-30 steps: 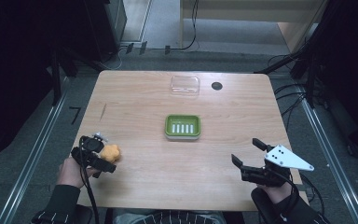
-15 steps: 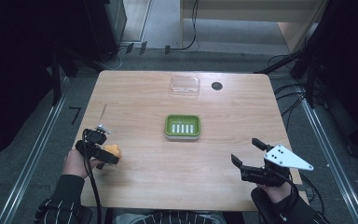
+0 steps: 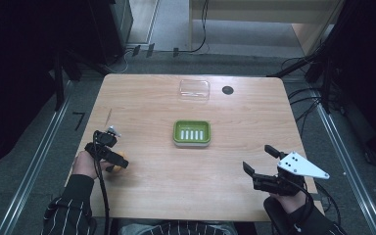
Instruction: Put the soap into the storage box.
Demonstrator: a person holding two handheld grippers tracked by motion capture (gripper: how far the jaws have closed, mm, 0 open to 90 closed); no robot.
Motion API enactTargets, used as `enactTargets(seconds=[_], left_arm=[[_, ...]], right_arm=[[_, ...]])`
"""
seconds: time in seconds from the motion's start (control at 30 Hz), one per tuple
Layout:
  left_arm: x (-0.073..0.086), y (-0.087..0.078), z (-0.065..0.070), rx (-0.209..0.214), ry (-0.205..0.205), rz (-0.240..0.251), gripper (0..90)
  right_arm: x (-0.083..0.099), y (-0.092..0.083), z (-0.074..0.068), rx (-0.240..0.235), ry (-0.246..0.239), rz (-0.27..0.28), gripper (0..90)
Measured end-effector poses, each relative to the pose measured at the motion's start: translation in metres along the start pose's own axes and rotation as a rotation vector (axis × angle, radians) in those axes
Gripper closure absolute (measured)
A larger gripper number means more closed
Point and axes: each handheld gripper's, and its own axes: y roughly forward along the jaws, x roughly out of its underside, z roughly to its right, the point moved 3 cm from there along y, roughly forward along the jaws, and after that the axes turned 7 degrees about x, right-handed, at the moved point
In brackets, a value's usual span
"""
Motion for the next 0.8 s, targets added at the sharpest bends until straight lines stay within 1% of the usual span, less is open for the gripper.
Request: enactTargets(seconds=[0.07, 0.13, 0.2, 0.23, 0.37, 0.53, 0.63, 0.8], left_arm=[[-0.002, 0.002, -0.001, 0.002, 0.005, -0.017, 0.0], [-0.004, 0.003, -0.002, -0.005, 0.006, -0.03, 0.0], [-0.005, 0.004, -0.003, -0.015, 0.003, -0.039, 0.0], [-0.005, 0.004, -0.004, -0.013, -0.001, -0.047, 0.0], [-0.004, 0.006, -0.005, -0.002, -0.008, -0.05, 0.0], [-0.004, 0.007, -0.005, -0.007, 0.002, -0.061, 0.0], [-0.003, 0.01, -0.006, -0.019, 0.005, -0.066, 0.9], [-0.004, 0.011, -0.005, -0.023, 0.007, -0.058, 3.9]], right_arm=[[0.0, 0.0, 0.0, 0.001, 0.0, 0.001, 13.5], [0.0, 0.0, 0.0, 0.001, 0.001, 0.001, 13.5], [0.0, 0.0, 0.0, 0.001, -0.001, 0.001, 13.5], [0.0, 0.0, 0.0, 0.001, -0.001, 0.001, 13.5], [0.0, 0.0, 0.0, 0.001, 0.003, 0.0, 13.5], [0.0, 0.0, 0.0, 0.001, 0.0, 0.002, 13.5], [0.0, 0.0, 0.0, 0.002, 0.002, 0.001, 13.5], [0.0, -0.001, 0.0, 0.001, 0.003, 0.001, 13.5]])
